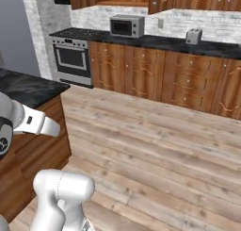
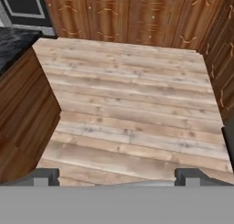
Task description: There is a bowl on the dining counter. Grab a lemon wedge from the fridge and place it in the bowl. Then get the liquor bottle and glass cup from the cabinet and place them next to the bowl.
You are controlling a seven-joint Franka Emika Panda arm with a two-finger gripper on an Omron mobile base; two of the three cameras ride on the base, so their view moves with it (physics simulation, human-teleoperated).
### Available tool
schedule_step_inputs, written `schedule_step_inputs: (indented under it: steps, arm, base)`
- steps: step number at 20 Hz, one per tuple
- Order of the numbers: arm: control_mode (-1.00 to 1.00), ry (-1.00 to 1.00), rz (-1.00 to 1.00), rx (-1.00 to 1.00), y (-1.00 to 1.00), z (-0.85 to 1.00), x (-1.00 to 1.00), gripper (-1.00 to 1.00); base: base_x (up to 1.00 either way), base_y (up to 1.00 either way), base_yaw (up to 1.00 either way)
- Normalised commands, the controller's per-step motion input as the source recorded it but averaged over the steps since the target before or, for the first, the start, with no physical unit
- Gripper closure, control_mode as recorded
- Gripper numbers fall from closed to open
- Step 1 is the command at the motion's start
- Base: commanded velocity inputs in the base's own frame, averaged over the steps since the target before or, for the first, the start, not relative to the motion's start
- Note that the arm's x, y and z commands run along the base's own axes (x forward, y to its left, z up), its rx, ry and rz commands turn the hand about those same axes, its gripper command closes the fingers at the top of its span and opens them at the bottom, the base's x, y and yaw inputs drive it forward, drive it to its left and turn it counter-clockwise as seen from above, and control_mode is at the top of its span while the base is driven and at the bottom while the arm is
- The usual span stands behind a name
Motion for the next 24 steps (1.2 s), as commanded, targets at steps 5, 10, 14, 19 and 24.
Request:
schedule_step_inputs:
  steps: [5,10,14,19,24]
  arm:
    - [1.0,0.0,0.0,0.0,0.0,0.0,0.0,-1.0]
    - [1.0,0.0,0.0,0.0,0.0,0.0,0.0,-1.0]
    - [1.0,0.0,0.0,0.0,0.0,0.0,0.0,-1.0]
    - [1.0,0.0,0.0,0.0,0.0,0.0,0.0,-1.0]
    - [1.0,0.0,0.0,0.0,0.0,0.0,0.0,-1.0]
  base:
    - [1.0,0.0,-0.13]
    - [1.0,0.12,-0.16]
    - [1.0,0.18,-0.13]
    - [0.95,0.32,-0.17]
    - [0.93,0.23,-0.16]
